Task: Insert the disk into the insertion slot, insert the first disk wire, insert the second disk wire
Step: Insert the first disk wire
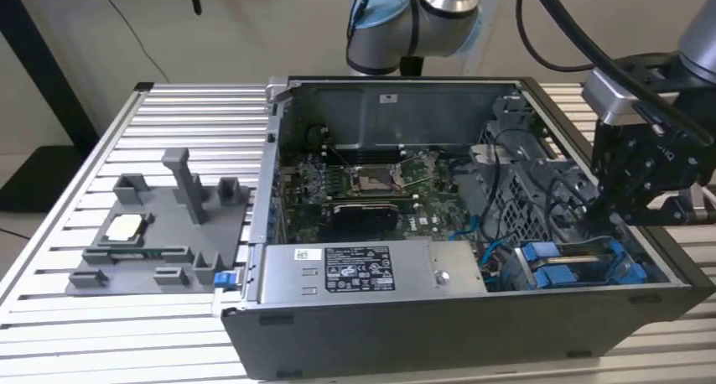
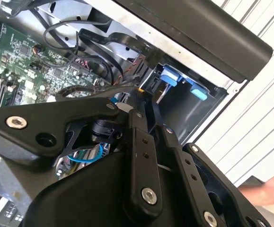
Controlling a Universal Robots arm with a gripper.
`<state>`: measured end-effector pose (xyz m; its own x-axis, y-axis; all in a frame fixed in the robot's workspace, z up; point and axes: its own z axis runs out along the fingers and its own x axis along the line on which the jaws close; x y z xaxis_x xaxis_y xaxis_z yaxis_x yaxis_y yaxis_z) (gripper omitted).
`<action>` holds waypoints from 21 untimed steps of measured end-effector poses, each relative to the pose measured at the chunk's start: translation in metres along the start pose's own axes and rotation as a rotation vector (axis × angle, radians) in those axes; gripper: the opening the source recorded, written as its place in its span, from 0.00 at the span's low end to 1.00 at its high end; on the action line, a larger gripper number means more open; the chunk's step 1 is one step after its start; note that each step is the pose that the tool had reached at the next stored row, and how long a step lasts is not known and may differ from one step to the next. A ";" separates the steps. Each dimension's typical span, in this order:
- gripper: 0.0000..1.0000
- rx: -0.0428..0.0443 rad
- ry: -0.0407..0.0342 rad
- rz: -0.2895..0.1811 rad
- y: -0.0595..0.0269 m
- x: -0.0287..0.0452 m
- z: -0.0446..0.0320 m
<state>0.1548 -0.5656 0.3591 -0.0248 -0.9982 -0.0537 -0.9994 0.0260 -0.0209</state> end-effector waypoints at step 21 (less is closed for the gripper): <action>0.19 0.0000 0.0024 0.000 -0.0007 0.0052 0.0146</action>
<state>0.1557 -0.5701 0.3443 -0.0247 -0.9984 -0.0513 -0.9994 0.0258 -0.0209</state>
